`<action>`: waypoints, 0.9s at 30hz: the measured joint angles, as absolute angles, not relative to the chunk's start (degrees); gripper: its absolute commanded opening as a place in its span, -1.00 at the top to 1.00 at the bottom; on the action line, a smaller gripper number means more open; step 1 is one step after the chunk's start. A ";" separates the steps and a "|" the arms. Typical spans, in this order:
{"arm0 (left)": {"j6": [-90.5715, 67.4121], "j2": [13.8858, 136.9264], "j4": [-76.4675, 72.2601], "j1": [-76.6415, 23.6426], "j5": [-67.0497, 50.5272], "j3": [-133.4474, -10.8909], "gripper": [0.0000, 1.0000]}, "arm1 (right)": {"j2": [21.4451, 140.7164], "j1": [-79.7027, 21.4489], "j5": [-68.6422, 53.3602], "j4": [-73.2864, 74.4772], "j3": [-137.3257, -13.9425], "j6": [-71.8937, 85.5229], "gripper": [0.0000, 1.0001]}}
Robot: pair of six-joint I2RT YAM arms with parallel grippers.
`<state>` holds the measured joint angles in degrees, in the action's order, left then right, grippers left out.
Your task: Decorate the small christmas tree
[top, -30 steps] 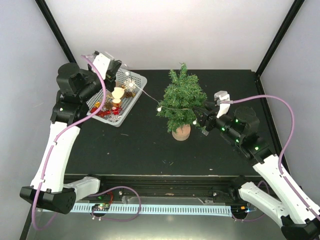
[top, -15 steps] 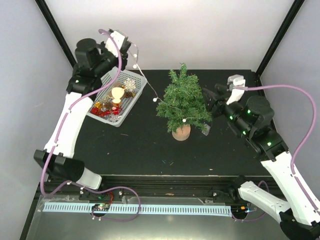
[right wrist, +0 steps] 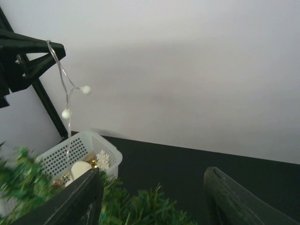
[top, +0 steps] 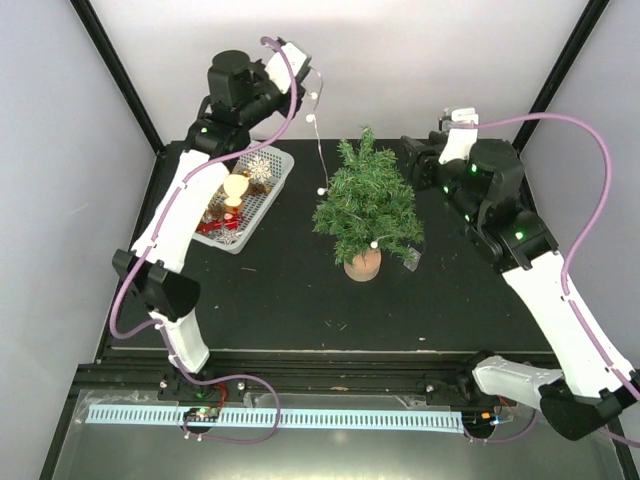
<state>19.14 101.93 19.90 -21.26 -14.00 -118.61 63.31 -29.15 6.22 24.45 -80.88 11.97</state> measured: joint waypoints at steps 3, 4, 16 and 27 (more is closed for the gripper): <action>19.77 105.67 20.16 -23.55 -13.65 -123.98 0.97 | 66.72 -27.42 5.80 24.64 -84.14 11.70 -0.18; 19.92 106.74 20.23 -24.10 -13.69 -125.43 0.97 | 67.92 -26.52 5.48 24.45 -85.25 11.62 -0.16; 21.82 115.55 22.74 -28.01 -17.26 -133.91 0.97 | 81.62 -14.76 -17.39 21.65 -96.36 9.43 0.03; 24.77 118.89 22.48 -30.63 -17.32 -138.30 0.97 | 90.67 -14.74 -34.50 22.41 -101.67 7.35 0.07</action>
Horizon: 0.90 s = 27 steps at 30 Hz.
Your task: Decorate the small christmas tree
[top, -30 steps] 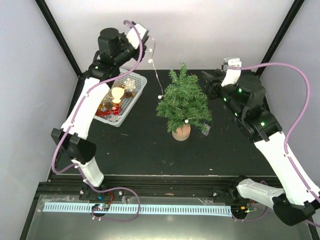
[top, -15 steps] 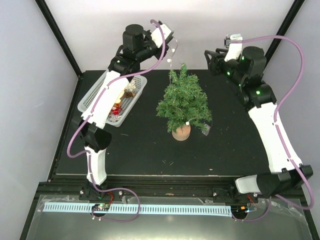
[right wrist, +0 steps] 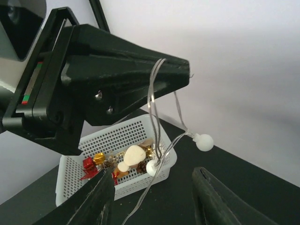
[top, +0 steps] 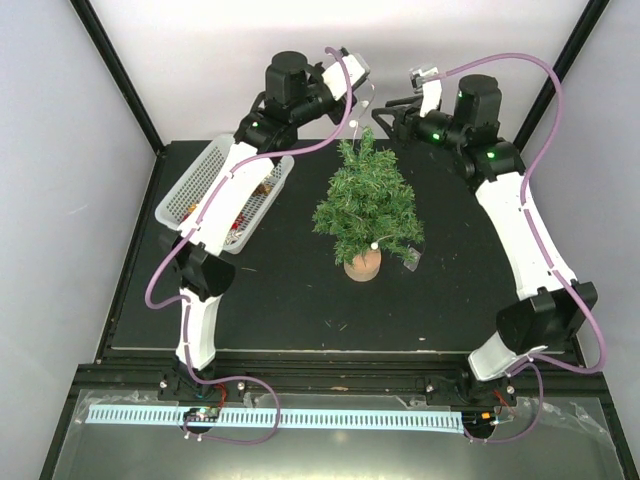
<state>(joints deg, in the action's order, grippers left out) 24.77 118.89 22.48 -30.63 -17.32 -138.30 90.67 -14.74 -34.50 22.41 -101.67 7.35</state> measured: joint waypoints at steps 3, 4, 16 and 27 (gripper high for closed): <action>24.99 119.44 22.41 -30.92 -17.26 -138.67 0.97 | 91.31 -14.72 -36.18 22.41 -101.78 7.35 0.05; 25.08 119.61 22.41 -30.96 -17.19 -138.67 0.97 | 91.46 -14.72 -36.62 22.41 -101.86 7.35 0.04; 26.59 120.27 22.48 -32.47 -17.06 -138.69 0.97 | 92.88 -14.74 -38.24 21.87 -103.46 7.66 0.04; 27.83 120.27 23.16 -33.78 -17.39 -138.69 0.97 | 93.36 -14.72 -34.17 21.85 -103.37 7.38 0.98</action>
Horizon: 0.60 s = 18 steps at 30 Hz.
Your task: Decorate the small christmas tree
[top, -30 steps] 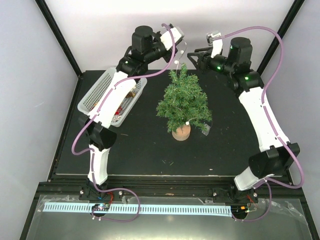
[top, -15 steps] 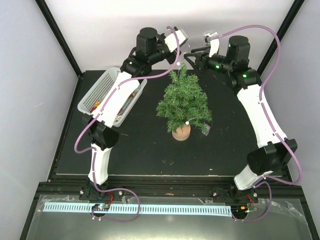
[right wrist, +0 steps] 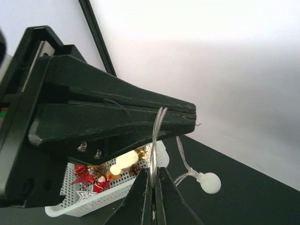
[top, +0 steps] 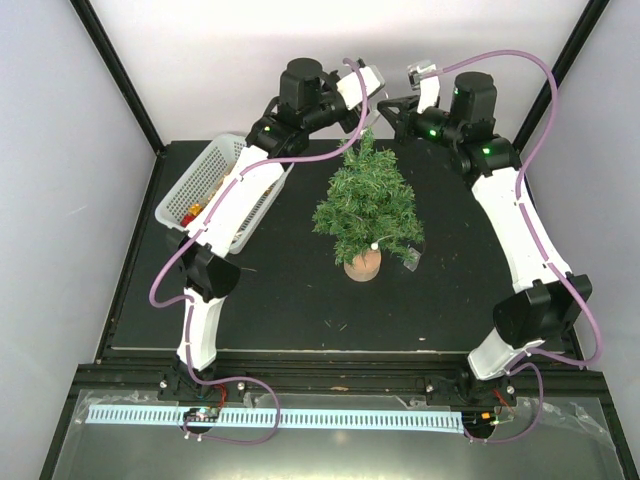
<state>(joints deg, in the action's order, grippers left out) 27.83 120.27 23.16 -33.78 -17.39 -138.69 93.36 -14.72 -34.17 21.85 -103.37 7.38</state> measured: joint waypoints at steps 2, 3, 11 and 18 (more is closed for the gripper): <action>27.97 120.27 23.14 -33.78 -17.39 -138.67 0.97 | 93.25 -14.74 -33.08 21.76 -103.22 7.33 0.98; 28.08 120.25 23.14 -33.78 -17.37 -138.67 0.97 | 92.95 -14.72 -32.36 21.69 -102.85 7.33 0.98; 28.93 119.57 22.98 -34.20 -16.49 -137.10 0.84 | 89.08 -14.74 -25.67 22.20 -100.66 6.07 0.98; 29.85 117.40 22.44 -34.72 -13.74 -134.76 0.74 | 84.79 -14.74 -20.34 23.99 -100.66 4.78 0.98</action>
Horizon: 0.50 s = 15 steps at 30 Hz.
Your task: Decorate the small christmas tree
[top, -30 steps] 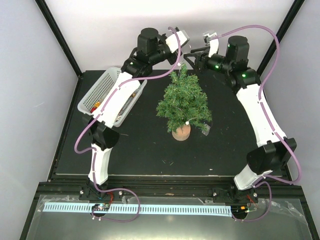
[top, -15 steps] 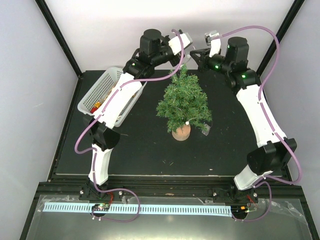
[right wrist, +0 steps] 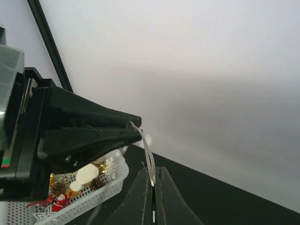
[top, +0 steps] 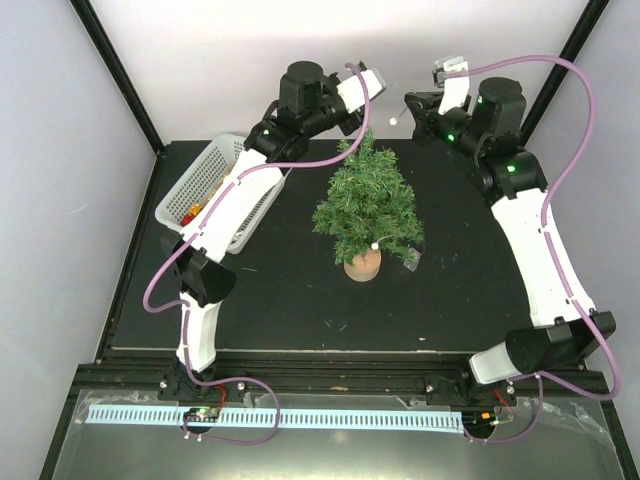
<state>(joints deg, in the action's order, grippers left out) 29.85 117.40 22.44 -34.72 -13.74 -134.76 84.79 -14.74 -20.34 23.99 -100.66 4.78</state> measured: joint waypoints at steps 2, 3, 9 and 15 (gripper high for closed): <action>29.85 117.08 22.37 -34.57 -12.78 -134.74 0.62 | 83.64 -14.72 -19.20 24.58 -100.68 4.58 0.98; 29.85 116.95 22.28 -34.57 -12.36 -134.74 0.58 | 83.11 -14.72 -18.74 24.95 -100.68 4.51 0.98; 29.93 115.39 21.96 -34.70 -10.57 -133.58 0.43 | 81.67 -14.74 -16.99 27.81 -100.68 4.19 0.98; 30.00 112.68 21.23 -34.74 -10.13 -130.80 0.08 | 79.99 -14.76 -16.38 31.00 -100.47 4.21 0.98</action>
<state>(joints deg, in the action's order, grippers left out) 30.00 112.68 21.23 -34.74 -10.13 -130.80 79.99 -14.76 -16.38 31.00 -100.47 4.21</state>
